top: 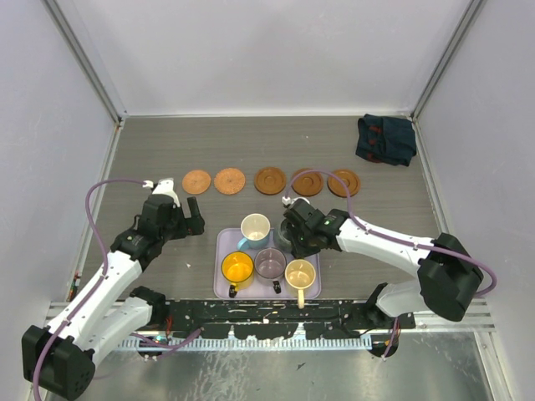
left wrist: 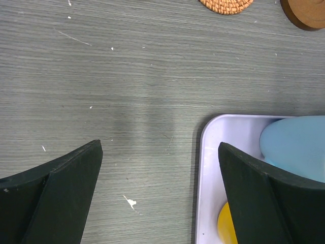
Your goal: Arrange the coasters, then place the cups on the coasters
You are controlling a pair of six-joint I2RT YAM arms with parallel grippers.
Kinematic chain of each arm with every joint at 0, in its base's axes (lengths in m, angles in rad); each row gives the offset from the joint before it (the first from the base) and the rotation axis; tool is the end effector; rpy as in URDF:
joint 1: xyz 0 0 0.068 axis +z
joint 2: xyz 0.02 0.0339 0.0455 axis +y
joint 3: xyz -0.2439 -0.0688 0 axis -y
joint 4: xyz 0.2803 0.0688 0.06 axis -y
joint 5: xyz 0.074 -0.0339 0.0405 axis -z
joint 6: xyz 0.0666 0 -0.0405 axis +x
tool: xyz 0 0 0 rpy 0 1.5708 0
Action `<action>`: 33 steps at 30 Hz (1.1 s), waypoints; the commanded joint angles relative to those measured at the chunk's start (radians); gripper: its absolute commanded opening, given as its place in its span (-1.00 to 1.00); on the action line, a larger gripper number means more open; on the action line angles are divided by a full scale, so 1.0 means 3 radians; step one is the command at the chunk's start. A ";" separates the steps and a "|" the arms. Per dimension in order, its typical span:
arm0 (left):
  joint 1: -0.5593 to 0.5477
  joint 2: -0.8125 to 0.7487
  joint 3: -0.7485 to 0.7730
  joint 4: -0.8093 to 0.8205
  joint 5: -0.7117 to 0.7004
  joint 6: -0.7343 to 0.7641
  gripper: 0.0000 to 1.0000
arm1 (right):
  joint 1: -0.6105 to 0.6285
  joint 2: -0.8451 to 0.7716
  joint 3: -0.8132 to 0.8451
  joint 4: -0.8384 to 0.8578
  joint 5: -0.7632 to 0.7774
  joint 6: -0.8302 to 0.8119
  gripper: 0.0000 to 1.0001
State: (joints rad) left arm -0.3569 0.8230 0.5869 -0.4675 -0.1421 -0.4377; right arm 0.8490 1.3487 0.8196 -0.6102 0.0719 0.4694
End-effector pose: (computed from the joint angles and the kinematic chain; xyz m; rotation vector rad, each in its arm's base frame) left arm 0.2351 -0.0776 0.1946 -0.1670 2.2730 -0.2586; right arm 0.2000 0.2200 0.1342 -0.4962 2.6974 0.2902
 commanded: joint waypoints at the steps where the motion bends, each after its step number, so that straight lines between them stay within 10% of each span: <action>1: 0.0016 -0.0024 0.0092 0.0167 -0.0009 -0.0019 0.96 | -0.0027 0.0081 0.0038 0.0159 0.0256 0.0019 -0.99; 33: 0.0019 0.0048 0.0042 0.0362 0.0006 -0.0049 0.96 | 0.0003 -0.0176 0.0653 0.0206 0.2136 -0.0411 -0.98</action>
State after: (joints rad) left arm -0.3569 0.8314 0.5869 -0.4286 -0.1417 -0.4419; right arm 0.8490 1.3800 1.0061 -0.7090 0.5014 0.3874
